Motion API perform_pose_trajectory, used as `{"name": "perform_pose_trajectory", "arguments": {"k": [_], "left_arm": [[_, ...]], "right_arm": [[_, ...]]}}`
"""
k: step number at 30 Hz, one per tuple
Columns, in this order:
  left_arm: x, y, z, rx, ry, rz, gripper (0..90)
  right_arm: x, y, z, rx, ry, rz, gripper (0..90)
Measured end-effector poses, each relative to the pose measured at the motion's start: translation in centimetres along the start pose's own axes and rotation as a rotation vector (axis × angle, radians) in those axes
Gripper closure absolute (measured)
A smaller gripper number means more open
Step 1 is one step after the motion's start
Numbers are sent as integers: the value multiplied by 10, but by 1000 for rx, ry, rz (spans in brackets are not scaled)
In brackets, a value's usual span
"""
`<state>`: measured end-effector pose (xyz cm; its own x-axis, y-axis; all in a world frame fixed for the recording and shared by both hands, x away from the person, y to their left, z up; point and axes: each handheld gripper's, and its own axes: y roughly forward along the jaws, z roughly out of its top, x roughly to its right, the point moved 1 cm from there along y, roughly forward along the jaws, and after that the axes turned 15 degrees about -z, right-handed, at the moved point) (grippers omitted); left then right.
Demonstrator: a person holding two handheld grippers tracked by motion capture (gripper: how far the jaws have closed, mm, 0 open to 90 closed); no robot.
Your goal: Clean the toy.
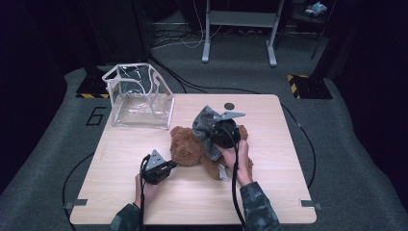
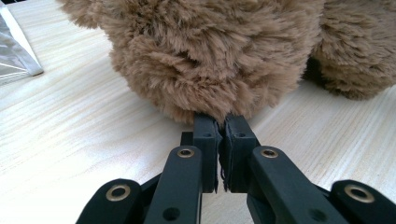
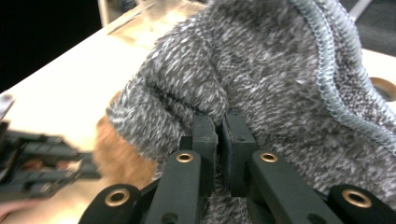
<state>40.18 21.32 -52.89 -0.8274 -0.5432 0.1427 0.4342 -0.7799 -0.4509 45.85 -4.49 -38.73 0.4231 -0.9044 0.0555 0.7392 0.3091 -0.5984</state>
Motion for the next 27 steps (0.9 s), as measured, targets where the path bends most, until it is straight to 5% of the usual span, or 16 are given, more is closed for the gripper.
{"name": "perform_pose_trajectory", "arguments": {"k": [4,10,16,27], "left_arm": [[0,0,0,-5,0,0,856],[0,1,0,1,3,10,856],[0,1,0,-3,11,8,858],[0,0,0,-9,8,0,865]], "right_arm": [[2,19,11,-42,-19,-26,855],[-14,50,13,-130,-61,-43,855],[-7,50,10,-153,-58,-91,855],[30,43,0,-159,-8,-165,855]]}}
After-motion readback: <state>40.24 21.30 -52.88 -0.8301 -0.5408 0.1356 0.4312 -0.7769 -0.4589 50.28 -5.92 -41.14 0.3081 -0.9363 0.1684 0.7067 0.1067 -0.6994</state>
